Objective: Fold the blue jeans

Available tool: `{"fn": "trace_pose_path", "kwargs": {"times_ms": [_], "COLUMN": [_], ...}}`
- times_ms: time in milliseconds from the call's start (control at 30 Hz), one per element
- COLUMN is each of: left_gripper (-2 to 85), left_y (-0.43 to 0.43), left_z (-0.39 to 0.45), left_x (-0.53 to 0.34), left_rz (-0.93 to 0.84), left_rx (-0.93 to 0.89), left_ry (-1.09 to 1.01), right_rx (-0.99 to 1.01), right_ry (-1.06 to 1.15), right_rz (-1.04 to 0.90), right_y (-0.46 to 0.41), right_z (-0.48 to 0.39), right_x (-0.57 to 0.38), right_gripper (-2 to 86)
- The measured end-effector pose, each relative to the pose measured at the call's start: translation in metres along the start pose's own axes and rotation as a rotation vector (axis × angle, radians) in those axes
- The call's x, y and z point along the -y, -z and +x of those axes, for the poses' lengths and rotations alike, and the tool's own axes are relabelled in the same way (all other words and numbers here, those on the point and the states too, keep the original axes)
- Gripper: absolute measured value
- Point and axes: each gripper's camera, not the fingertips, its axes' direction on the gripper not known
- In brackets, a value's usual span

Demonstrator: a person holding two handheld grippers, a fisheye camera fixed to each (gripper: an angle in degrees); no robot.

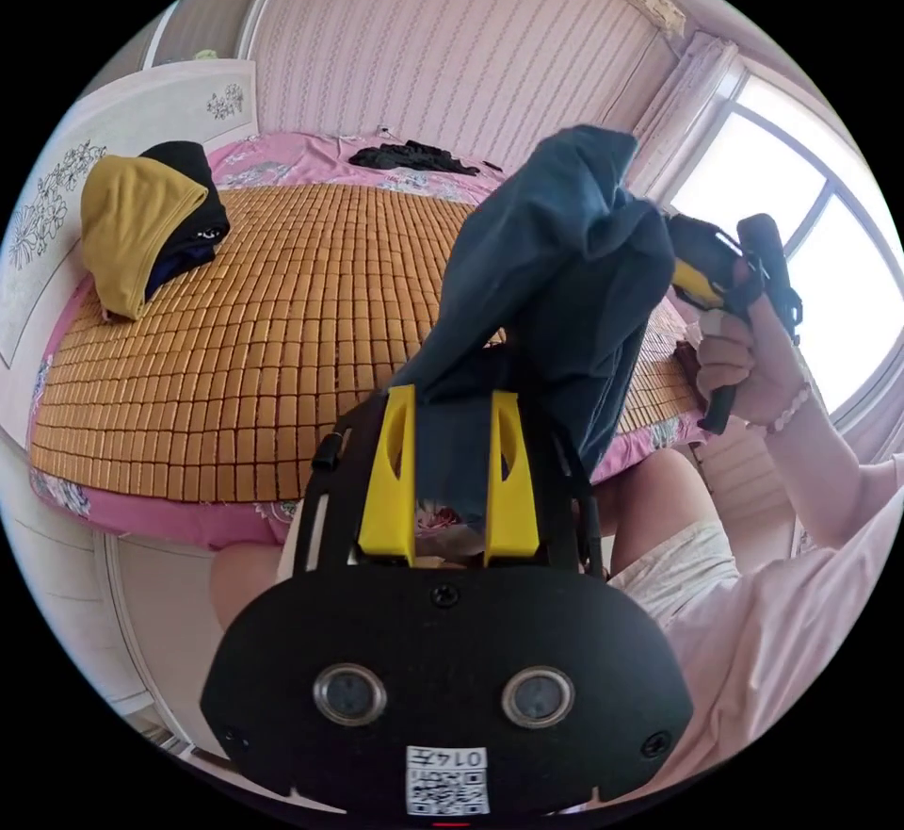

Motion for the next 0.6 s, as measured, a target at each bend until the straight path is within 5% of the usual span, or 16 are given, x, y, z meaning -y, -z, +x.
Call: {"fn": "trace_pose_path", "kwargs": {"times_ms": [67, 167, 233, 333, 467, 600], "left_gripper": [10.4, 8.9, 9.8, 10.3, 10.8, 10.9], "left_y": [0.004, 0.003, -0.014, -0.047, -0.077, -0.089], "left_z": [0.010, 0.019, 0.019, 0.015, 0.026, 0.030], "left_x": [0.011, 0.015, 0.013, -0.005, -0.029, -0.036], "left_rz": [0.049, 0.098, 0.020, -0.092, -0.205, -0.229], "left_rx": [0.009, 0.007, 0.033, -0.024, -0.015, -0.015], "left_ry": [-0.041, -0.074, -0.054, -0.007, -0.045, -0.041], "right_rx": [0.029, -0.181, -0.538, -0.804, -0.759, -0.346], "right_ry": [0.010, -0.068, -0.126, -0.158, -0.146, -0.251], "right_rz": [0.136, 0.313, 0.239, -0.023, -0.085, -0.099], "right_y": [0.029, 0.075, 0.091, 0.094, 0.107, 0.106], "right_z": [-0.005, 0.003, 0.020, 0.040, 0.015, -0.033], "right_x": [0.003, -0.014, -0.034, -0.056, -0.062, -0.028], "right_gripper": [2.6, 3.2, 4.5, 5.8, 7.2, 6.4]}}
